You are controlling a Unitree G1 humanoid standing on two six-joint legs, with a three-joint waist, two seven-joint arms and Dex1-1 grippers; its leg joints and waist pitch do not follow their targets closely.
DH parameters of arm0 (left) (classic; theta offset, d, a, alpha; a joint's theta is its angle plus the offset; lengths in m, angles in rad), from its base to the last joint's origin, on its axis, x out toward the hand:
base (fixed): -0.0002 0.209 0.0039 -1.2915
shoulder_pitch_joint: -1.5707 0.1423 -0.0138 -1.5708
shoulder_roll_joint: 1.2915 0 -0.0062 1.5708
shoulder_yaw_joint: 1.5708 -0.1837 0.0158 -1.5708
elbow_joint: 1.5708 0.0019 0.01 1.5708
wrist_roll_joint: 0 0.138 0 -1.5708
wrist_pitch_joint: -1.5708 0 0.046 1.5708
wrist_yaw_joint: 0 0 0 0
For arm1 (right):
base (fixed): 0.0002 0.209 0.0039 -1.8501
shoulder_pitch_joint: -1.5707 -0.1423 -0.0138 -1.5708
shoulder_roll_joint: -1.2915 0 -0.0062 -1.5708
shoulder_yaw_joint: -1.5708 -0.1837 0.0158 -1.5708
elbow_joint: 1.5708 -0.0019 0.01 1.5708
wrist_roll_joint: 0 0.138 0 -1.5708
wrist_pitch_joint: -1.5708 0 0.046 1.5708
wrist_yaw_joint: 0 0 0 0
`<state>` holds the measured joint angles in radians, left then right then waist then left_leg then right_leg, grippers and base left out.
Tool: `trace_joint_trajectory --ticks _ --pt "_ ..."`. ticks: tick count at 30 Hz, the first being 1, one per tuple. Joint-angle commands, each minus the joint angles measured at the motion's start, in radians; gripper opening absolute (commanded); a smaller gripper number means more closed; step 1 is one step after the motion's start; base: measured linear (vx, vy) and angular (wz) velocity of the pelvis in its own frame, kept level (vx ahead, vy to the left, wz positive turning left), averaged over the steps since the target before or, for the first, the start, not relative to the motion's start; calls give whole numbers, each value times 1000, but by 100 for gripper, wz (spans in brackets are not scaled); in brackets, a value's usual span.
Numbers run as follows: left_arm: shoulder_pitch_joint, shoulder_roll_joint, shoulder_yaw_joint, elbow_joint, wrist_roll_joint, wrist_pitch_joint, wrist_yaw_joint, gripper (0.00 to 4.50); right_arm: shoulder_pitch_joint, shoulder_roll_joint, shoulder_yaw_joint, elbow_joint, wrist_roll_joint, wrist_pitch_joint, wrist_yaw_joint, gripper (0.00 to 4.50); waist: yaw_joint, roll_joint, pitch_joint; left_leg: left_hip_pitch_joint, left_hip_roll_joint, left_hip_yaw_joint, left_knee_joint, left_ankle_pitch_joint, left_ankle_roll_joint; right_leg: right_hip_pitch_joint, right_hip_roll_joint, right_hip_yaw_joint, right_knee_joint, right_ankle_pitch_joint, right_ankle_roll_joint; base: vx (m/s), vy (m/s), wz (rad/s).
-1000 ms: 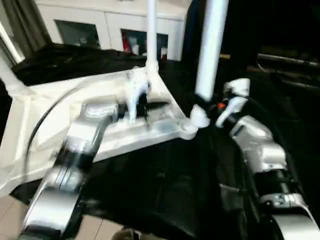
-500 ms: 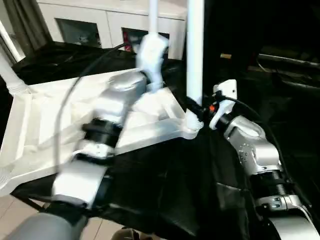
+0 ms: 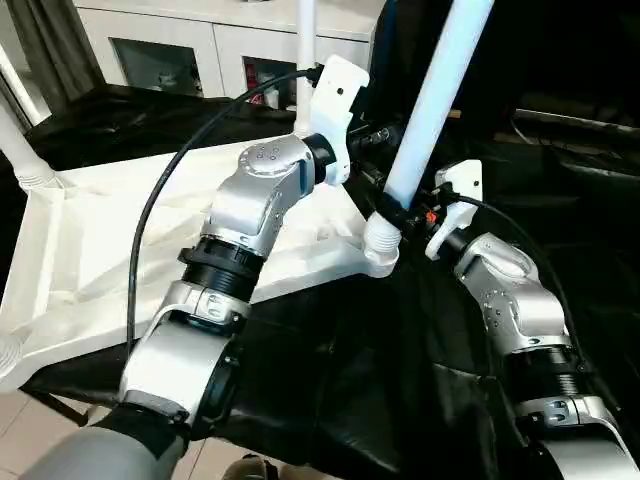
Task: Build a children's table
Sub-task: Insert table leg to table base
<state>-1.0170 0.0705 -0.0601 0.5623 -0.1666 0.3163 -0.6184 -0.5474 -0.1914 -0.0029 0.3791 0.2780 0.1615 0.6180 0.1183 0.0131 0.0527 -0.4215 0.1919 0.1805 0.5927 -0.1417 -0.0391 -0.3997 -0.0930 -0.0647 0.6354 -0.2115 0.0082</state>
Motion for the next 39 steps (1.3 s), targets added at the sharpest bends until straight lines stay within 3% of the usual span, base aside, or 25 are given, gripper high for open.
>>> trace_joint_trajectory --ticks 1,7,12,16,17,20,22,27,33,39 --pt "-2 14 -12 -3 29 -25 13 80 -9 -1 6 7 -6 -4 1 186 1 -7 -79 35 32 -12 -58 -160 51 54 -53 35 -71 21 -240 0 0 0" --pt "51 89 -3 -5 52 -45 -6 80 -7 -15 -18 18 -3 4 -11 186 -3 -7 -80 36 31 -11 -57 -148 51 54 -51 35 -67 45 -247 0 0 0" --pt "92 137 8 32 46 -35 -42 80 -15 -28 -51 54 -6 4 -49 186 -2 -1 -81 42 32 -10 -58 -162 35 49 -50 35 -66 41 -253 0 0 0" --pt "156 167 -81 44 79 -37 -149 80 -14 -38 -51 61 -15 5 -55 186 -3 1 -79 41 32 -10 -61 -176 26 50 -51 36 -68 22 -247 0 0 0" --pt "212 172 -149 21 77 -2 -248 109 -13 -43 -49 64 -17 6 -56 186 -3 2 -79 40 33 -10 -62 -173 25 50 -52 37 -67 29 -246 0 0 0" --pt "237 166 -191 21 95 -4 -275 121 -13 -45 -50 66 -19 6 -55 186 -5 2 -82 39 32 -9 -60 -163 26 51 -51 37 -65 61 -251 0 0 0" --pt "239 158 -200 34 106 -12 -273 151 -12 -44 -50 61 -19 10 -57 186 -4 9 -82 42 33 -9 -60 -174 24 49 -51 37 -66 63 -252 0 0 0" --pt "223 131 -225 142 161 -44 -247 187 -8 -49 -45 44 -20 23 -48 186 -8 9 -78 44 34 -12 -67 -234 0 50 -53 37 -76 -12 -239 0 0 0" --pt "219 133 -243 207 172 -50 -245 190 -12 -52 -42 40 -16 28 -49 186 -8 6 -79 42 33 -11 -66 -226 5 50 -54 38 -76 -6 -243 0 0 0" --pt "198 122 -245 297 208 -85 -223 190 -16 -48 -40 45 -18 26 -49 186 -9 10 -79 44 33 -13 -67 -239 3 48 -53 37 -77 -1 -245 0 0 0"
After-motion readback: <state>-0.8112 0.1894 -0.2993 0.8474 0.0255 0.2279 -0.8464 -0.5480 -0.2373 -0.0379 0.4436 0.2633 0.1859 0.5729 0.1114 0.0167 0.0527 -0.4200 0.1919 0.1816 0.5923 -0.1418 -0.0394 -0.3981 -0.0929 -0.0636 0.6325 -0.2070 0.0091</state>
